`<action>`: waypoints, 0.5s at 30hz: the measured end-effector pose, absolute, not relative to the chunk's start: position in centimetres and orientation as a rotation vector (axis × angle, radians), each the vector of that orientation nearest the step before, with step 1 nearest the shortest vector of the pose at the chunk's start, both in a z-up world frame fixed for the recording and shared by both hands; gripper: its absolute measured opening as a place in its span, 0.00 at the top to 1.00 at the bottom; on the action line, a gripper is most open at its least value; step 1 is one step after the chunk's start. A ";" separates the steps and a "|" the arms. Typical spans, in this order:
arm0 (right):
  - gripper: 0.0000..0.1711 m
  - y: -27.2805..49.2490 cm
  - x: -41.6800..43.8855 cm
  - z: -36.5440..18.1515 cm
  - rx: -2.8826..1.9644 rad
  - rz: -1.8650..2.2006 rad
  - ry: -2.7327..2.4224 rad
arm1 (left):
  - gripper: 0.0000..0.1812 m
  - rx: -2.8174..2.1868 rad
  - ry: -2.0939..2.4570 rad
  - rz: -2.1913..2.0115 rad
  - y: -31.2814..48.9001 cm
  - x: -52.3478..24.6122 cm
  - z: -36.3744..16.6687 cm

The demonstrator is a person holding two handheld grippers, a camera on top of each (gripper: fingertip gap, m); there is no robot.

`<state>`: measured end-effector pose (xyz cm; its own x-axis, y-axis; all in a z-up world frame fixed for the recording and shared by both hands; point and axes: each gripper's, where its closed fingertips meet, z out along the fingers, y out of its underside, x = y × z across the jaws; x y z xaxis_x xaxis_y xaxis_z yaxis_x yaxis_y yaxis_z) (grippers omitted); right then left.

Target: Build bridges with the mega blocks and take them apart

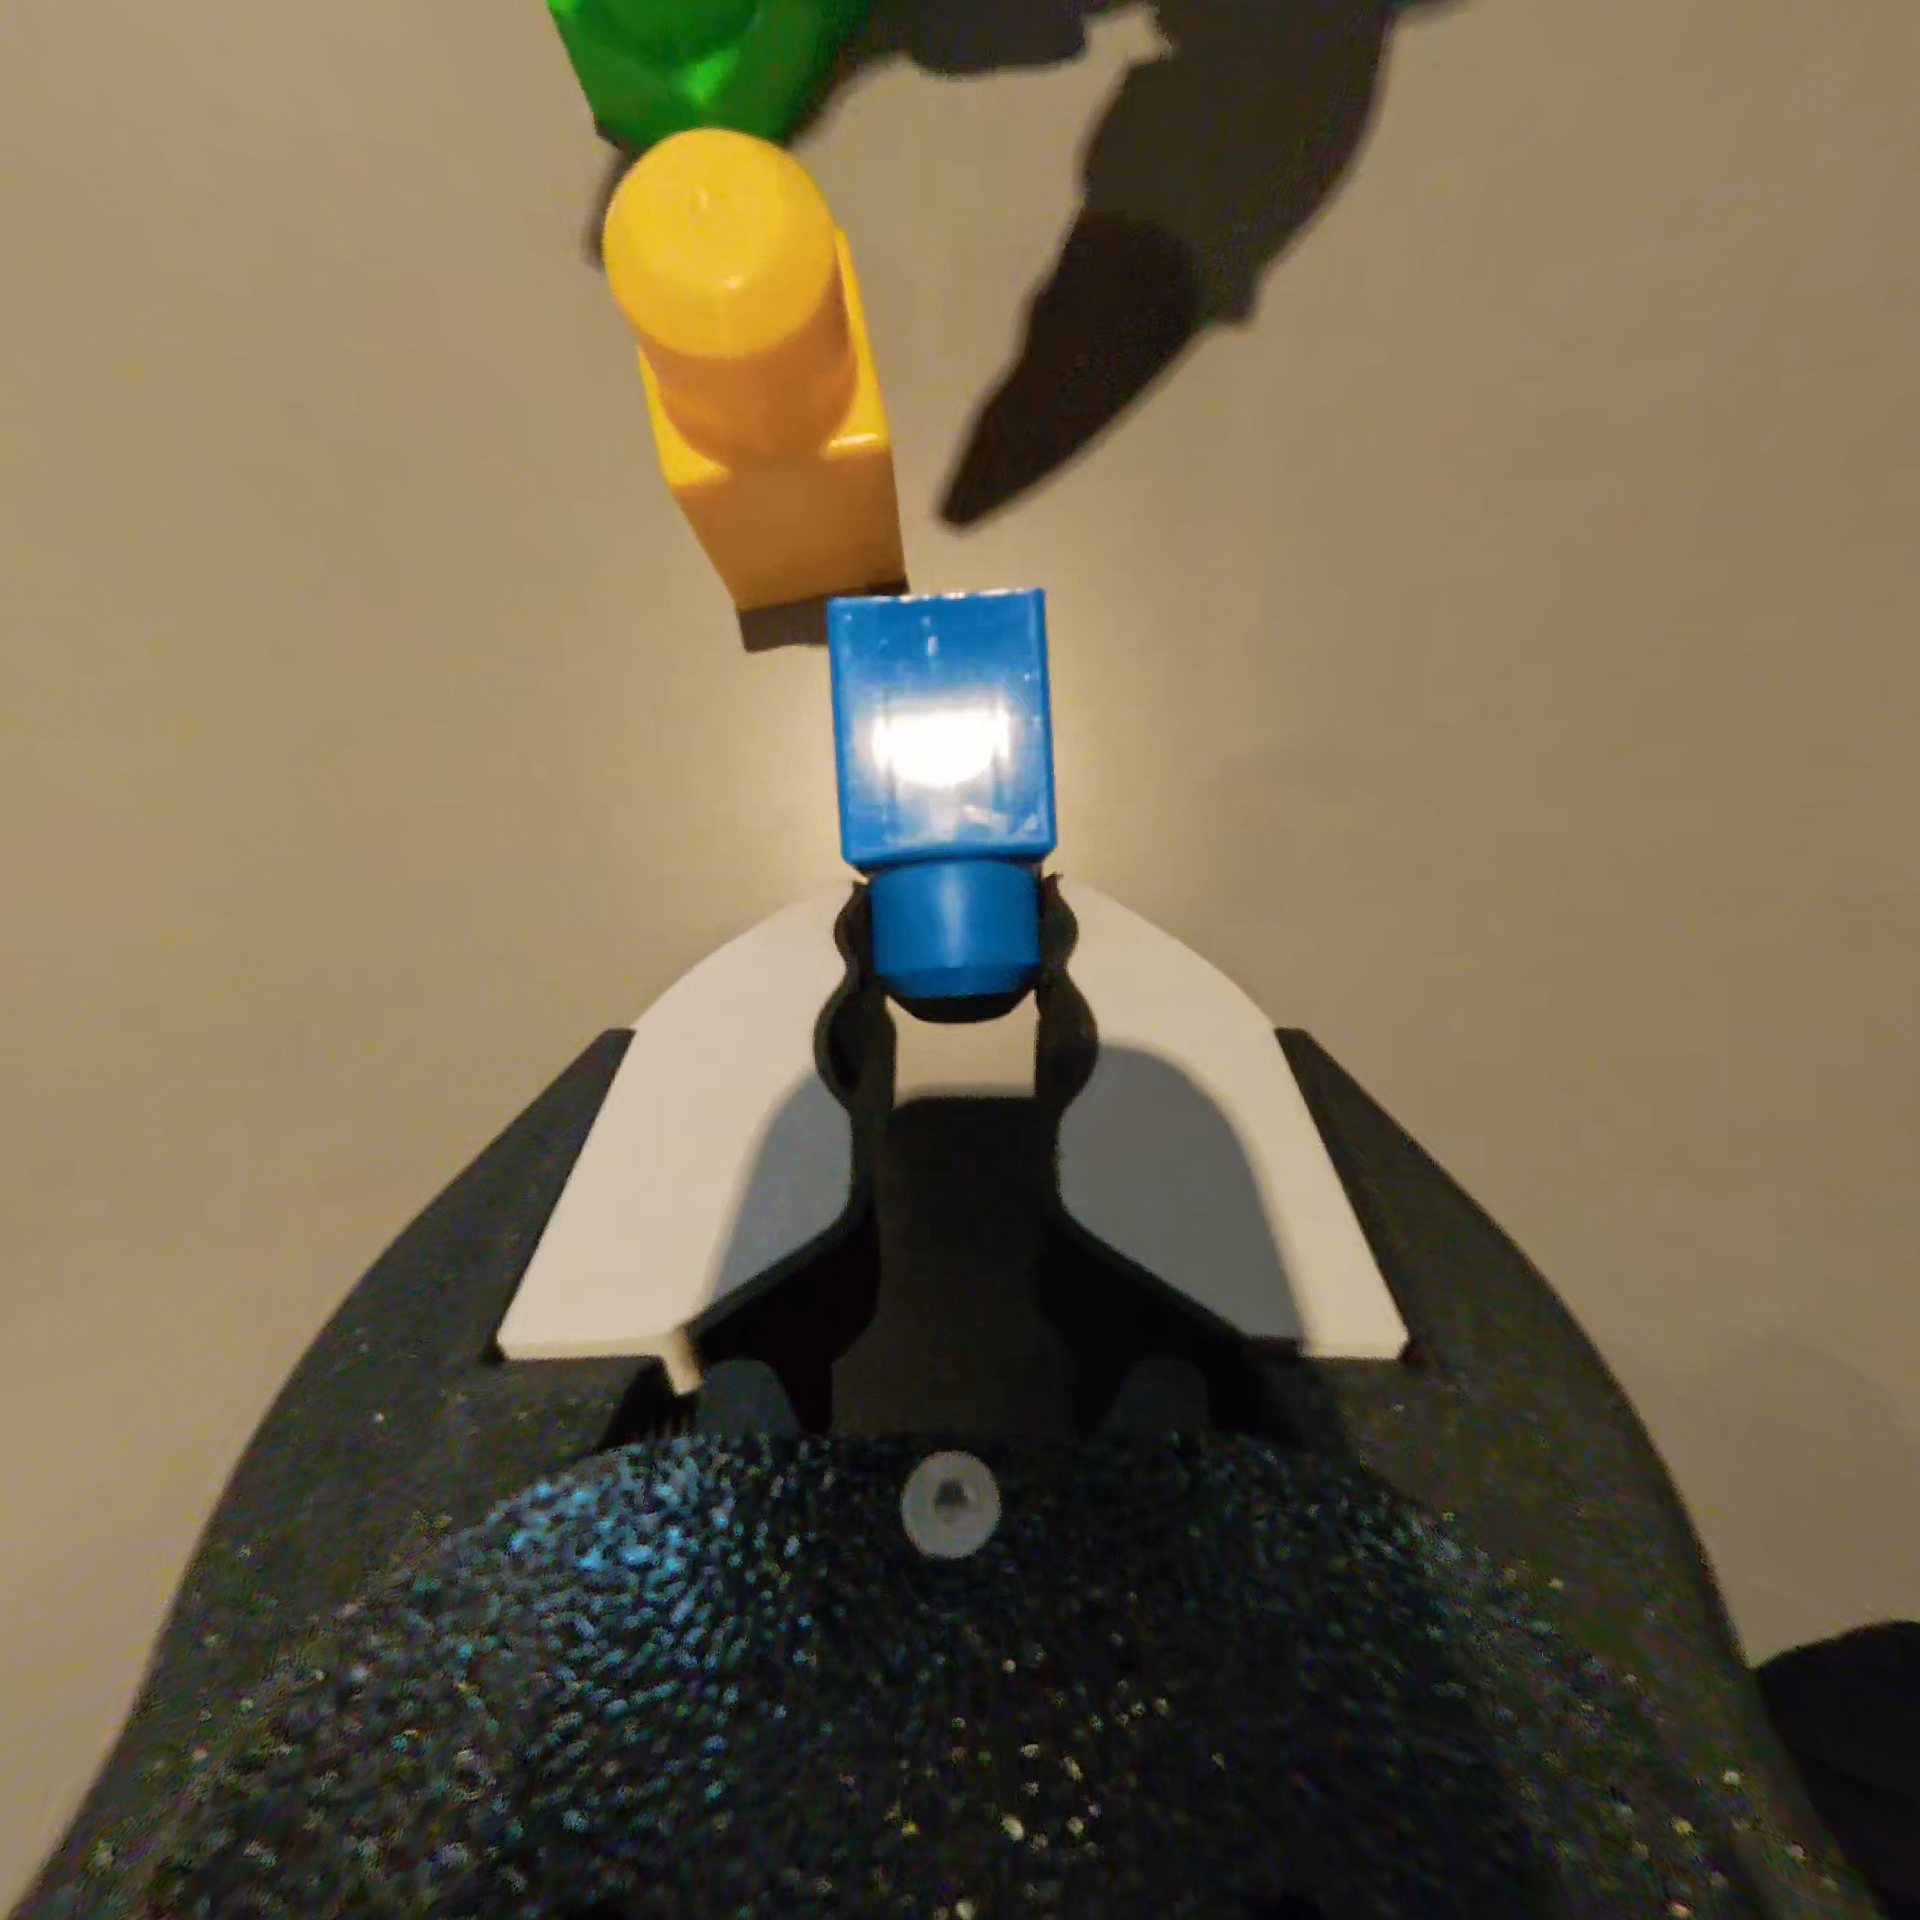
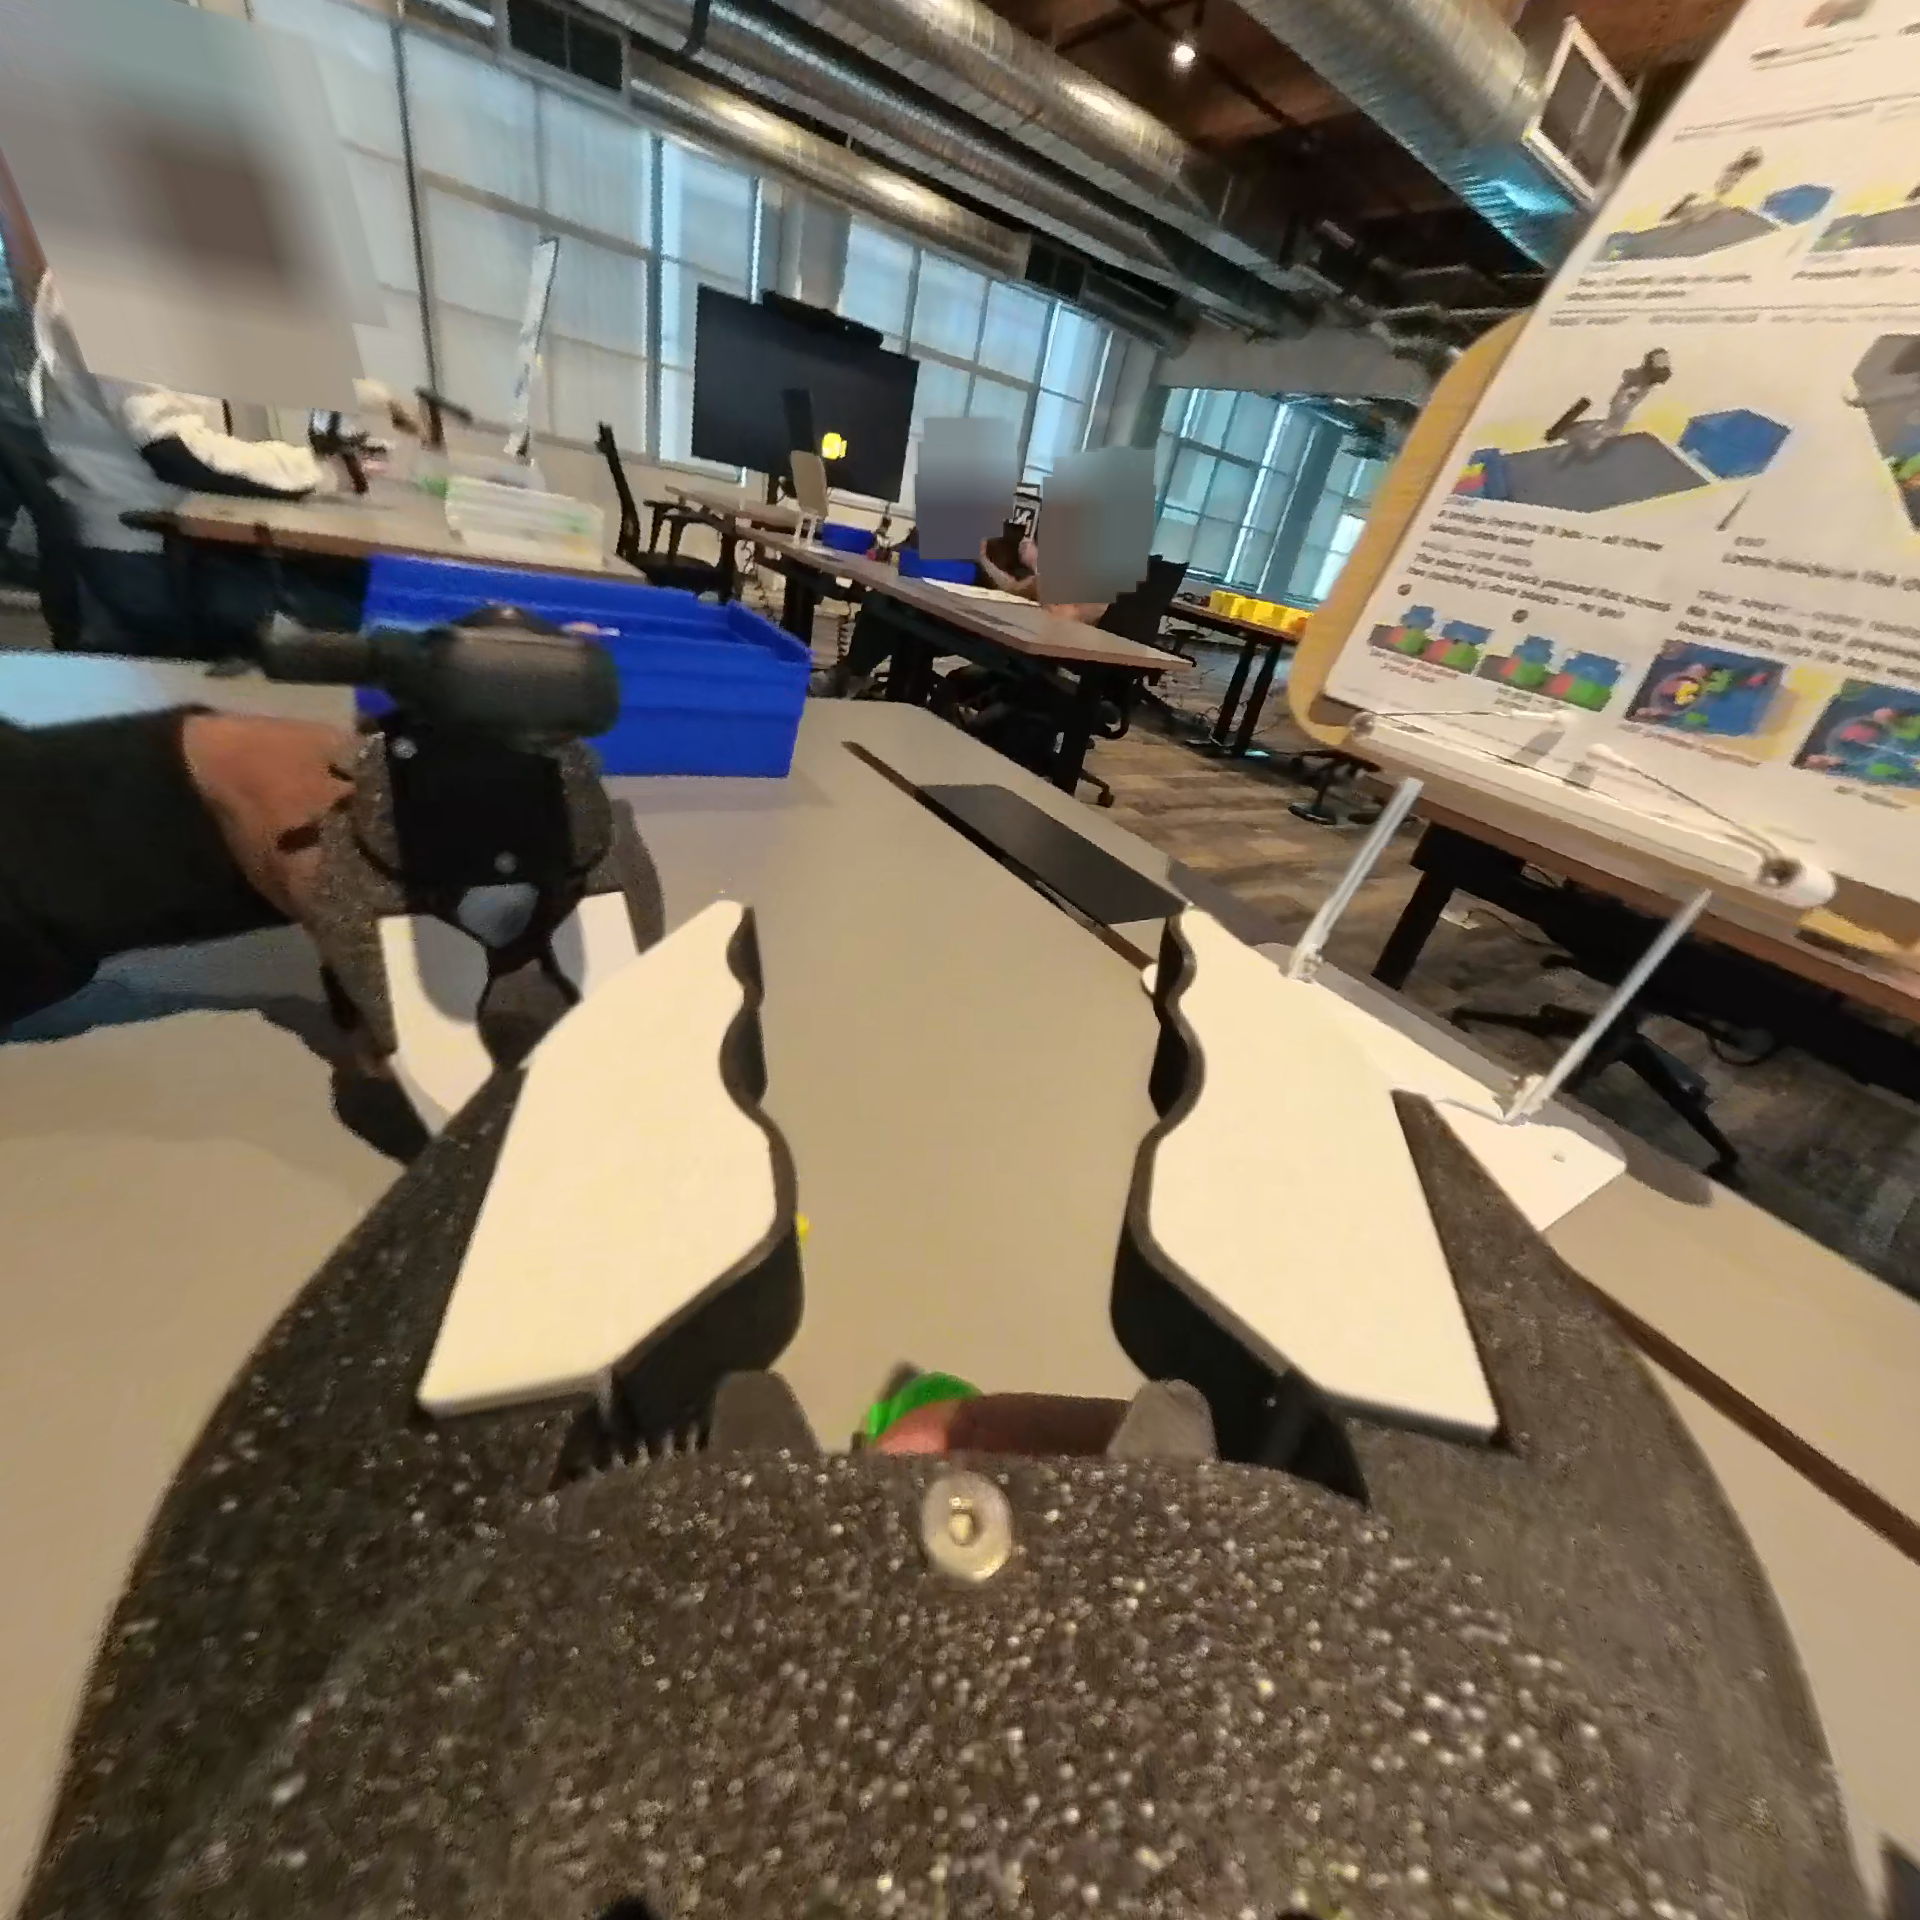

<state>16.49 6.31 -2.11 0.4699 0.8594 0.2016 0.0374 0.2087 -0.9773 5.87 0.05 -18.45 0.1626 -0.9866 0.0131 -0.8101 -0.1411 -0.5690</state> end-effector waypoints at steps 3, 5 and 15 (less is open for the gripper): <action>0.57 5.0 15.3 -2.8 -1.204 0.660 -1.048 | 0.83 -1.994 1.684 -0.521 0.5 6.0 -18.0; 0.56 3.9 14.5 -3.4 -1.181 0.626 -1.141 | 0.84 -1.971 1.668 -0.537 0.4 6.2 -17.1; 0.59 -1.1 12.0 -6.1 -1.075 0.575 -1.502 | 0.84 -1.627 1.668 -0.382 -0.2 8.1 -11.5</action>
<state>11.95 -1.06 -6.09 0.0634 0.8628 0.5016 0.3072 0.4614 -0.8323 8.07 -0.15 -11.48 0.1015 -0.9465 -0.3063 -0.7192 0.1429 -0.6799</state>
